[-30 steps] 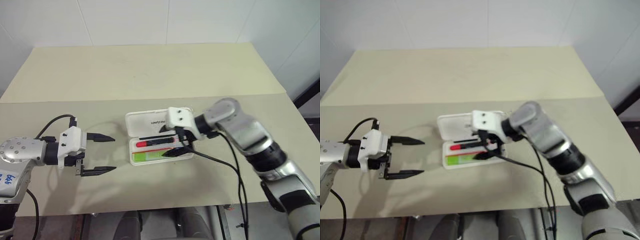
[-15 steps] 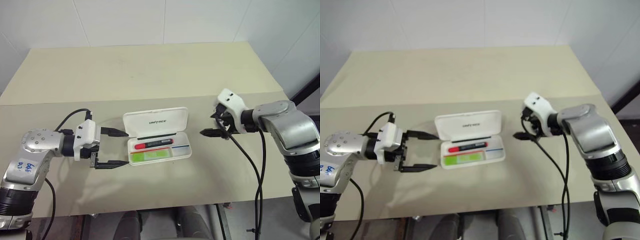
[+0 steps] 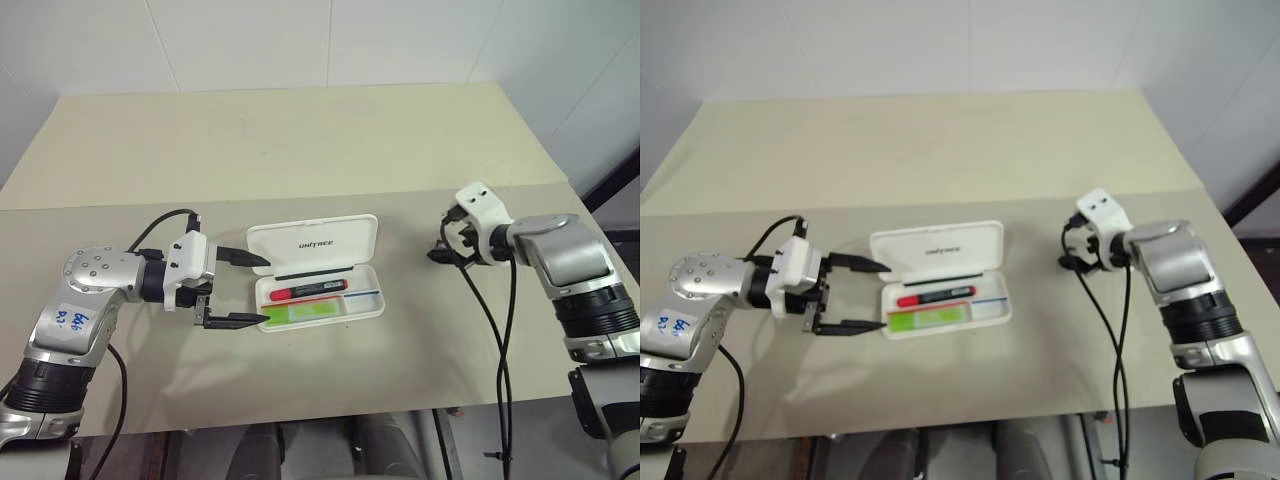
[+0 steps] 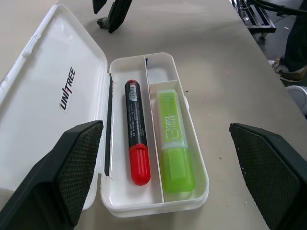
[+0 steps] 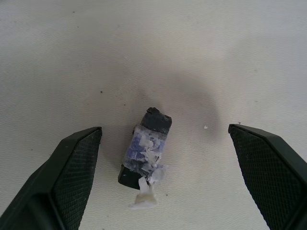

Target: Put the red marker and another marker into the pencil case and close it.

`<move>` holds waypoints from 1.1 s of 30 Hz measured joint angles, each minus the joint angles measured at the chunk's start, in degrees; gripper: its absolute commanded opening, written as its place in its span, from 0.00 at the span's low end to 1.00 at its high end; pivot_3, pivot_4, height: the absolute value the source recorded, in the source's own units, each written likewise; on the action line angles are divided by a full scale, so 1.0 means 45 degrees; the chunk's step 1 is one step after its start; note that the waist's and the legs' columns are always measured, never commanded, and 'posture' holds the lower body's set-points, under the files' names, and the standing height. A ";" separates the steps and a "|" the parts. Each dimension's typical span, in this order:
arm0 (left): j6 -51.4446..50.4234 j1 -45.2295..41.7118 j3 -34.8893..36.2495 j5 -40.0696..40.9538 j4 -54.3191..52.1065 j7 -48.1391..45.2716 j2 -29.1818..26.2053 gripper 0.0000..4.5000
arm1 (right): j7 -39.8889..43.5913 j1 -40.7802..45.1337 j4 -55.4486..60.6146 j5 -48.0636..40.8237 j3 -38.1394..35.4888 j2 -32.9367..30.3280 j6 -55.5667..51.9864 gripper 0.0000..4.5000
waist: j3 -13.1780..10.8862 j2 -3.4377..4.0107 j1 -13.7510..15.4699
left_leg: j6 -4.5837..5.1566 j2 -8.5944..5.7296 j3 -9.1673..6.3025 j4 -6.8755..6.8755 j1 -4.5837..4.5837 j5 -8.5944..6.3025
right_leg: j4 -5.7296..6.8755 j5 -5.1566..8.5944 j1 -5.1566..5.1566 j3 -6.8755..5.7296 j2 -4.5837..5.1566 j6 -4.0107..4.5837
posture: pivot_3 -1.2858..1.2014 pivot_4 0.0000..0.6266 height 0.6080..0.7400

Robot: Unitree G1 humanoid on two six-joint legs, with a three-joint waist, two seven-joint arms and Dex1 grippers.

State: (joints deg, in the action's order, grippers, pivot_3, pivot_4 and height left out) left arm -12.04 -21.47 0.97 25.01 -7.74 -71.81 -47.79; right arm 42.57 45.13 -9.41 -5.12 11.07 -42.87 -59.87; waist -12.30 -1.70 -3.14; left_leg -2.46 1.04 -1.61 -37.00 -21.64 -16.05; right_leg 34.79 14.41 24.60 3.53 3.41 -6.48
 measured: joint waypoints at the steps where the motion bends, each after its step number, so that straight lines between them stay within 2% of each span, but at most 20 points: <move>1: -0.0011 -0.0001 0.0063 0.0025 -0.0054 -0.0004 -0.0004 1.00 | 0.0002 -0.0036 0.0001 0.0009 0.0004 -0.0066 -0.0027 0.91 | 0.0000 0.0000 0.0003 | 0.0000 0.0000 0.0000 0.0000 0.0000 0.0000 | -0.0001 0.0000 -0.0001 0.0000 0.0000 -0.0001 | 0.52 0.24 1.00; 3: -0.0108 -0.0015 0.0205 0.0154 -0.0140 0.0015 -0.0005 1.00 | 0.0094 -0.0123 0.0107 -0.0016 0.0044 -0.0184 -0.0114 0.80 | 0.0000 0.0001 0.0009 | 0.0000 0.0000 0.0000 0.0000 0.0001 0.0000 | -0.0001 0.0000 -0.0002 0.0000 0.0000 -0.0001 | 0.52 0.24 1.00; 12: -0.0368 -0.0372 0.0313 0.0492 -0.0301 0.0453 0.0119 1.00 | 0.0390 -0.0318 0.1007 -0.0179 0.0394 -0.0196 -0.0697 0.08 | 0.0000 0.0000 0.0015 | 0.0000 -0.0002 -0.0002 -0.0008 0.0000 0.0000 | 0.0000 -0.0007 -0.0005 0.0000 0.0001 -0.0014 | 0.52 0.24 1.00; 19: -0.1092 -0.0696 0.0706 0.1264 -0.0540 0.1127 0.0685 1.00 | 0.0682 -0.0484 0.1013 -0.0160 0.0503 -0.0476 -0.0161 0.08 | 0.0000 0.0000 0.0033 | 0.0000 -0.0004 -0.0005 -0.0010 -0.0002 0.0000 | -0.0003 -0.0009 -0.0007 -0.0001 0.0002 -0.0019 | 0.52 0.24 1.00; 28: -0.1372 -0.0517 0.0798 0.1411 -0.0659 0.0953 0.0425 1.00 | 0.3731 -0.1171 0.1670 -0.0193 0.0873 -0.2139 0.4012 0.08 | -0.0001 0.0002 -0.0037 | -0.0001 0.0000 0.0001 -0.0005 0.0002 0.0000 | -0.0007 -0.0006 -0.0005 0.0004 -0.0008 -0.0037 | 0.52 0.24 1.00; 33: -0.1293 0.0214 0.1083 0.1339 -0.0647 0.0635 -0.0064 1.00 | 0.5473 -0.1178 0.3363 -0.0965 0.0929 -0.2111 0.4950 0.08 | -0.0002 0.0004 -0.0066 | -0.0001 0.0013 -0.0001 -0.0003 0.0009 0.0000 | 0.0003 -0.0003 -0.0005 0.0006 -0.0021 -0.0031 | 0.52 0.24 1.00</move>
State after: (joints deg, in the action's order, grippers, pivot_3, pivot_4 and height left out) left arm -17.86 -20.51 5.84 31.04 -10.65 -68.95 -48.08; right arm 67.20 39.82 5.72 -9.46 15.26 -52.37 -37.59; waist -12.31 -1.68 -3.43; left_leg -2.46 1.10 -1.62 -37.02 -21.60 -16.05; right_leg 34.80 14.40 24.58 3.56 3.32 -6.62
